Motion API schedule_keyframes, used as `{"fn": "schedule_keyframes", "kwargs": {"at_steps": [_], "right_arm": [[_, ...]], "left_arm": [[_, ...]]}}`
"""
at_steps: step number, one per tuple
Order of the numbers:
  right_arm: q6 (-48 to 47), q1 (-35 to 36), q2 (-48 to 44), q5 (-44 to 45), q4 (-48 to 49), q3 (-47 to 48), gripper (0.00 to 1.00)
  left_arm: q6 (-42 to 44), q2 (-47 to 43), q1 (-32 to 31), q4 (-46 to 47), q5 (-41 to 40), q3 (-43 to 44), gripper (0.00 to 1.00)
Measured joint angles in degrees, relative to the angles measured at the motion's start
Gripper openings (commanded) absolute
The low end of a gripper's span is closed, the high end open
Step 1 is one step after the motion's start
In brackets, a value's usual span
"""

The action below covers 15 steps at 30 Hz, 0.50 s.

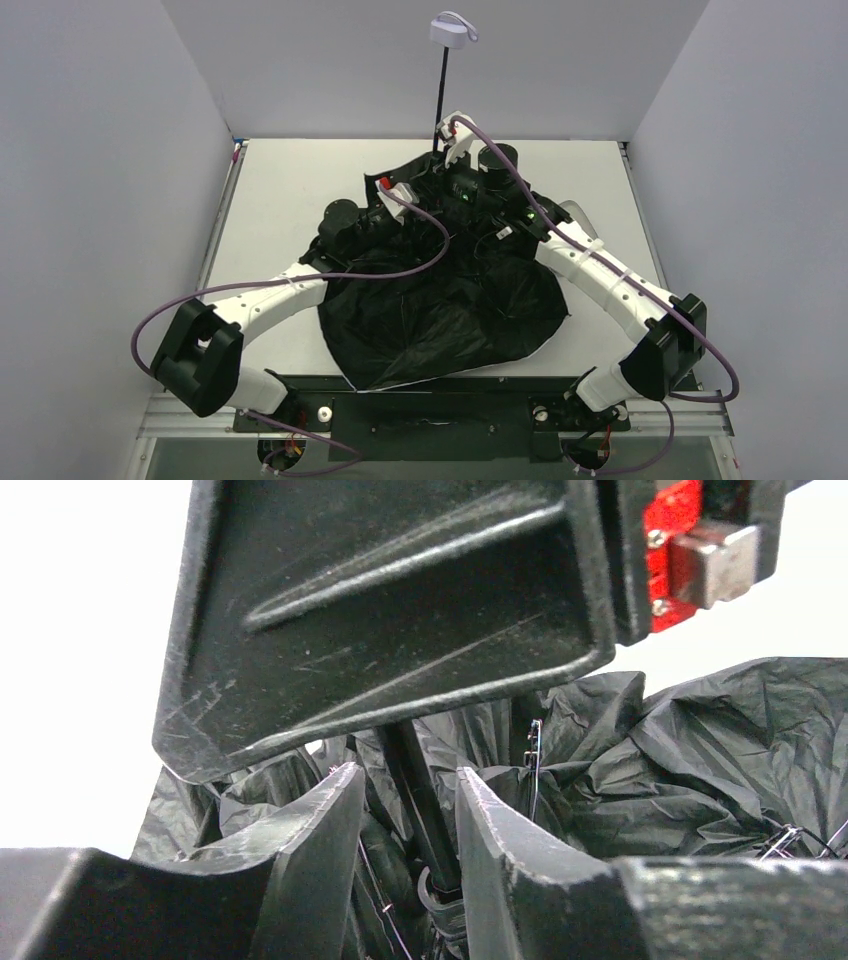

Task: Open the umbrella

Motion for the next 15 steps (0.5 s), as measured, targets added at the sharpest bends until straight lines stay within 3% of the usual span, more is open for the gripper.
{"fn": "schedule_keyframes", "kwargs": {"at_steps": [15], "right_arm": [[-0.37,-2.12,0.55,-1.90,-2.23,0.00,0.00]], "left_arm": [[-6.88,3.98,-0.33,-0.83,-1.01,1.51,0.40]]}}
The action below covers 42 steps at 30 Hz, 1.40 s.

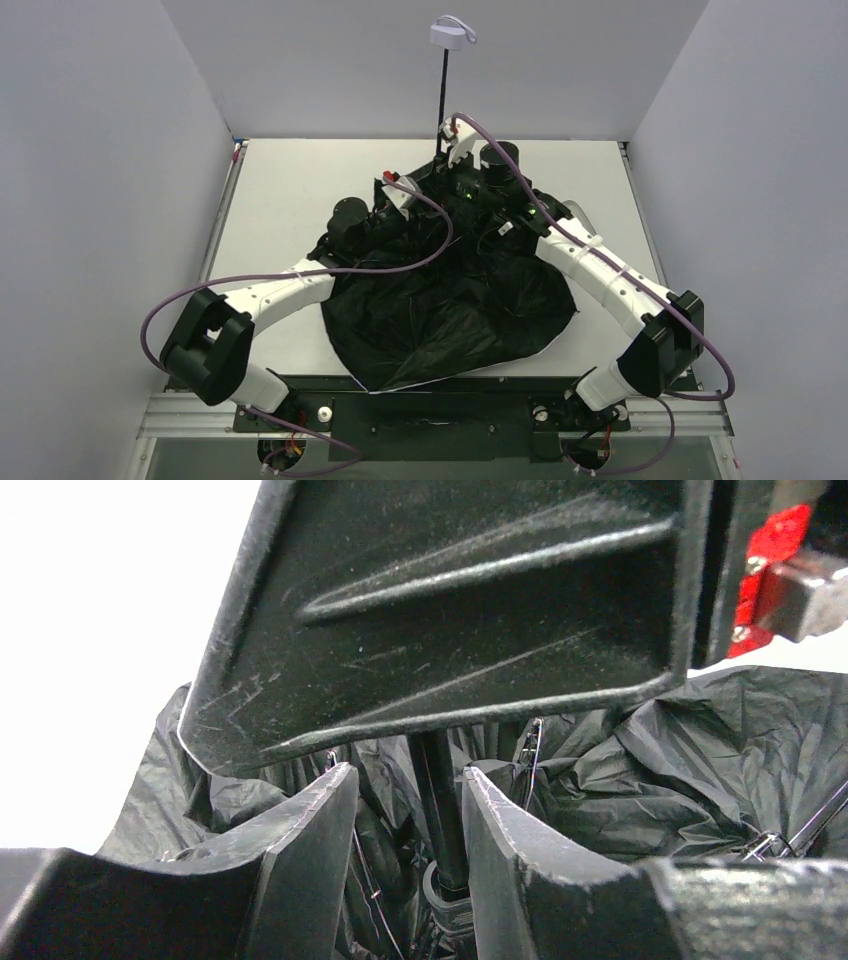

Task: Open the umbrella

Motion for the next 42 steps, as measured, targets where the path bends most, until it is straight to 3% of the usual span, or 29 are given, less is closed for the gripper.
{"fn": "schedule_keyframes", "kwargs": {"at_steps": [15,20,27,30,32,35,38,39,42], "right_arm": [[-3.26,-1.05,1.27,-1.57,-0.59,-3.21,0.00],[-3.32,-1.05,1.27,-2.99,1.90,-5.09,0.00],[-0.24,0.28,1.25,-9.01,8.39,-8.63,0.01],[1.01,0.46,1.25,-10.43,10.27,-9.03,0.24],[1.95,-0.02,0.46,-10.01,12.00,-9.03,0.28],[2.91,-2.40,-2.43,-8.61,15.74,-8.63,0.24],[3.39,-4.39,-4.66,-7.34,18.23,-7.28,0.11],[3.74,-4.61,-4.92,-7.23,18.73,-6.80,0.11],[4.94,-4.66,-5.01,-7.43,19.28,-6.32,0.25]], "left_arm": [[-5.92,4.42,-3.06,3.56,-6.73,-2.67,0.30],[-7.56,3.23,-3.15,4.04,-5.75,-4.63,0.00],[-7.85,-3.78,-2.97,9.20,-7.91,-13.27,0.00],[-6.75,-5.70,-2.97,9.42,-8.44,-14.16,0.00],[-4.26,-6.25,-2.54,7.93,-9.38,-14.43,0.00],[-0.24,-5.97,-1.86,2.32,-9.90,-15.87,0.00],[1.84,-6.01,-2.03,0.52,-9.79,-16.22,0.00],[2.14,-6.05,-2.14,0.52,-9.75,-16.22,0.00],[2.16,-6.10,-2.29,0.63,-9.79,-16.06,0.00]]}}
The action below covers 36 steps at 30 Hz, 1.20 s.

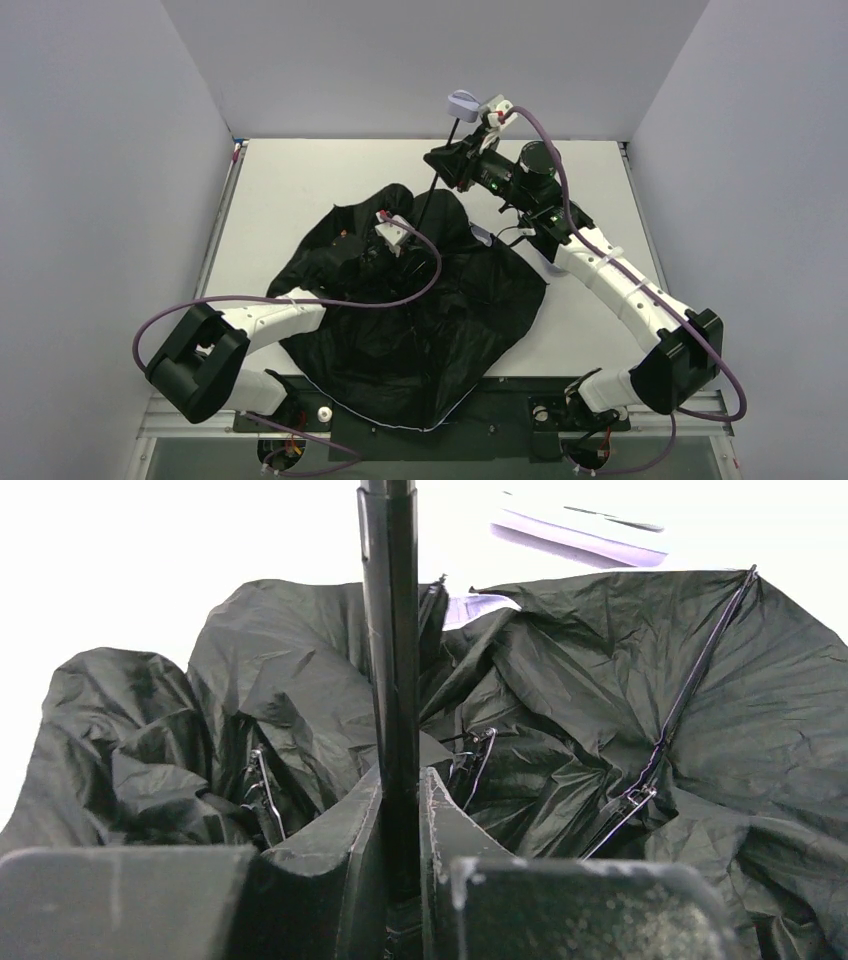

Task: Open the umbrella

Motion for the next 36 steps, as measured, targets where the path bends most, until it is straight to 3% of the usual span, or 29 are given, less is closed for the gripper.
{"fn": "schedule_keyframes", "kwargs": {"at_steps": [4,7,9,11,14,17,28,36], "right_arm": [[1.18,-0.02,0.15,-0.24,0.31,0.00,0.24],[2.54,-0.07,0.44,-0.20,1.68,-0.02,0.03],[4.04,-0.11,0.70,-0.22,2.82,-0.02,0.00],[5.66,-0.09,0.85,-0.28,3.67,0.00,0.00],[6.75,-0.17,1.73,-0.26,3.93,1.29,0.00],[7.13,-0.04,3.23,-0.94,3.26,4.20,0.00],[-1.22,2.82,3.58,-1.01,-3.72,8.68,0.00],[-6.36,3.89,3.61,0.39,-7.30,8.68,0.00]], "left_arm": [[-1.40,0.00,0.00,-0.83,-0.09,0.31,0.00],[-2.71,0.00,-0.09,-1.11,0.02,0.92,0.00],[-3.30,0.00,-0.11,-1.20,0.24,1.42,0.00],[-3.41,0.07,-0.09,-1.55,0.66,1.86,0.07],[-3.15,0.13,0.07,-3.58,0.92,3.39,0.28],[-1.92,0.13,0.74,-6.71,1.05,5.81,0.36],[5.11,0.11,1.60,-10.86,-0.04,12.48,0.36],[5.64,1.92,1.46,-9.92,-0.28,13.44,0.24]]}}
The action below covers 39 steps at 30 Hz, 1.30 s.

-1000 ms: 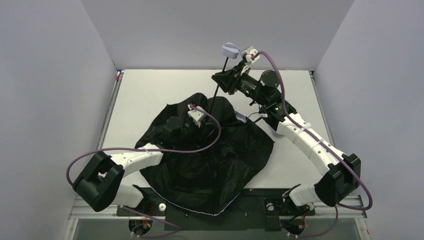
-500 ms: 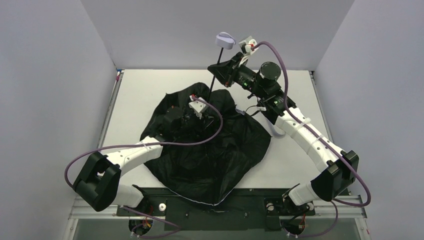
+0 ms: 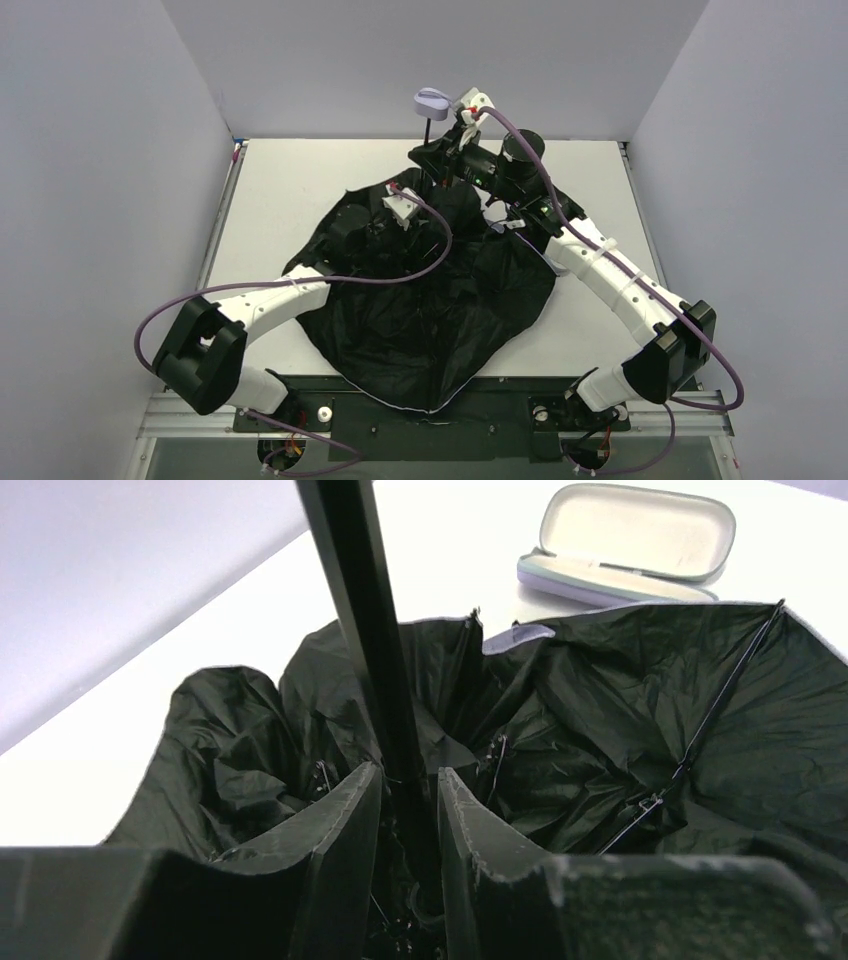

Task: Open the umbrella

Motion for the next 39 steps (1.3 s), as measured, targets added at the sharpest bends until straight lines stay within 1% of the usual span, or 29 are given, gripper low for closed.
{"fn": "schedule_keyframes", "kwargs": {"at_steps": [2,4,8,11,19,24,30,35,39], "right_arm": [[-0.50,0.00,0.09,0.24,-0.68,0.09,0.00],[-0.87,0.00,0.57,0.46,-1.42,0.87,0.00],[-1.36,-0.17,1.64,0.61,-4.66,3.39,0.00],[-1.49,-0.42,3.21,0.70,-6.78,5.64,0.00],[-1.92,-1.33,6.82,1.11,-13.11,12.74,0.00],[-1.77,-1.75,9.44,1.03,-15.74,17.07,0.00],[-1.49,-2.03,10.23,0.87,-16.74,18.71,0.00],[-1.36,-2.45,10.23,0.83,-17.97,18.95,0.00],[-1.38,-2.99,10.23,0.83,-18.51,18.95,0.00]], "left_arm": [[-0.26,1.29,0.00,0.92,-0.02,-0.11,0.21],[-0.70,2.54,-0.02,3.21,-0.39,-1.51,0.19],[-2.40,5.20,-0.02,7.23,-2.21,-6.16,0.19],[-3.96,6.58,0.00,10.97,-3.26,-7.19,0.19],[-7.93,11.43,0.00,18.82,-5.68,-7.26,0.23],[-9.68,12.87,0.07,19.50,-7.28,-7.39,0.23],[-10.73,13.73,0.13,19.30,-8.28,-7.48,0.24],[-11.72,15.65,0.11,19.34,-8.94,-7.13,0.20],[-12.24,17.66,0.09,20.17,-8.81,-6.01,0.18]]}}
